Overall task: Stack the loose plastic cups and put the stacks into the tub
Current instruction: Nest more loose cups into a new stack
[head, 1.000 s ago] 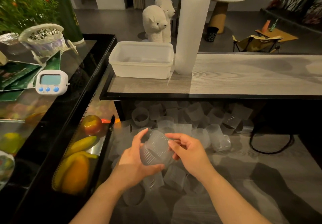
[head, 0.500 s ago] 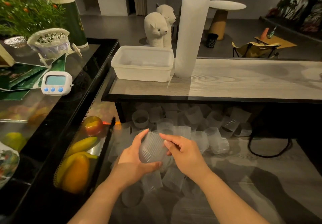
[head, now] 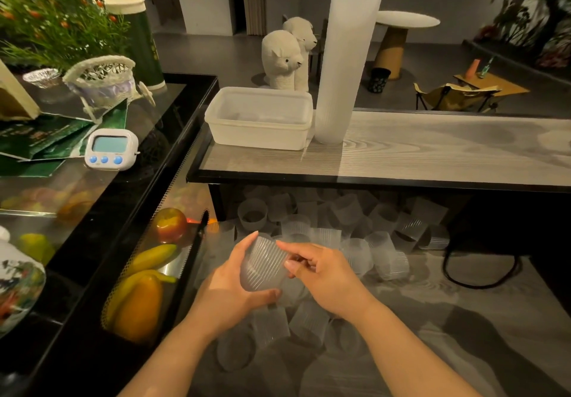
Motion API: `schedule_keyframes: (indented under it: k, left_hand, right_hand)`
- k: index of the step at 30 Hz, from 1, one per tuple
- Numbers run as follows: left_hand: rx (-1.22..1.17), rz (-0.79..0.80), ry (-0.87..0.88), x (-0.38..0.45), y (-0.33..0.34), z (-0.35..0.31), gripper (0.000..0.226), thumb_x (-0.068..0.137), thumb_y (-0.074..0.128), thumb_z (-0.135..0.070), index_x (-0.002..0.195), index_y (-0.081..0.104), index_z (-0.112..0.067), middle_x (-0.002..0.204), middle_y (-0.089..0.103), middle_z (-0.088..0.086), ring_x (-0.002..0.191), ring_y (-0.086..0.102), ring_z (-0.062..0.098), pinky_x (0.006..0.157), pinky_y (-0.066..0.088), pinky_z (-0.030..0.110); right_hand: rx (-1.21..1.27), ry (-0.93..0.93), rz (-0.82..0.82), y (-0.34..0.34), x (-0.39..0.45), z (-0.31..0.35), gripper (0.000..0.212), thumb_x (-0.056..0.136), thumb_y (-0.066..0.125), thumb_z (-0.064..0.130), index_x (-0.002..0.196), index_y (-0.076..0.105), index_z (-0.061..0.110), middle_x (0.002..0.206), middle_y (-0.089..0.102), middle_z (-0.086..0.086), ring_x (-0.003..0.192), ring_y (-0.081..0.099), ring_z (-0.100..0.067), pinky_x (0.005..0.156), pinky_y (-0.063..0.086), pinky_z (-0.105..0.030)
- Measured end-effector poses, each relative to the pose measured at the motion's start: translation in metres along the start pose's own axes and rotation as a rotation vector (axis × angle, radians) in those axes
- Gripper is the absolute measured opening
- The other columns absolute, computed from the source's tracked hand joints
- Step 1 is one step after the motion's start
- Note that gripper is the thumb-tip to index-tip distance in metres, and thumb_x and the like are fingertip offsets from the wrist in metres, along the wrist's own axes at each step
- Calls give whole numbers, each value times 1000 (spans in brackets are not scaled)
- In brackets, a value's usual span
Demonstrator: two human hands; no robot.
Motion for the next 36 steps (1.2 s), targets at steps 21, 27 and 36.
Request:
schedule_keyframes:
  k: [21, 27, 36]
  left_hand:
    - [-47, -28, -66, -10, 4, 17, 90, 65, 81, -61, 136, 26, -57, 142, 45, -6, 125, 47, 19, 100, 49, 45]
    - [19, 8, -106, -20, 11, 31, 80, 65, 83, -57, 126, 32, -53, 129, 49, -7, 114, 51, 16, 91, 54, 38]
    - [1, 39, -76, -31, 11, 30, 84, 59, 87, -55, 120, 30, -62, 129, 49, -12, 117, 51, 12, 95, 54, 37]
  right_hand:
    - [-579, 266, 121, 5, -18, -75, 53, 89, 60, 44, 140, 43, 37, 131, 52, 8, 115, 55, -12, 94, 48, -35]
    - [-626, 438, 415, 58, -45, -129, 46, 95, 54, 19, 139, 45, 11, 136, 46, -13, 122, 50, -32, 99, 46, -39]
    - [-699, 377, 264, 31, -40, -123, 49, 91, 57, 37, 137, 46, 24, 137, 48, -4, 120, 52, -25, 93, 45, -34]
Point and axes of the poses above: each hand's wrist, its own x-axis towards the middle knuckle, its own y-axis out of the palm, z = x × y, the point moved 8 cm from there along x, towards the middle knuckle
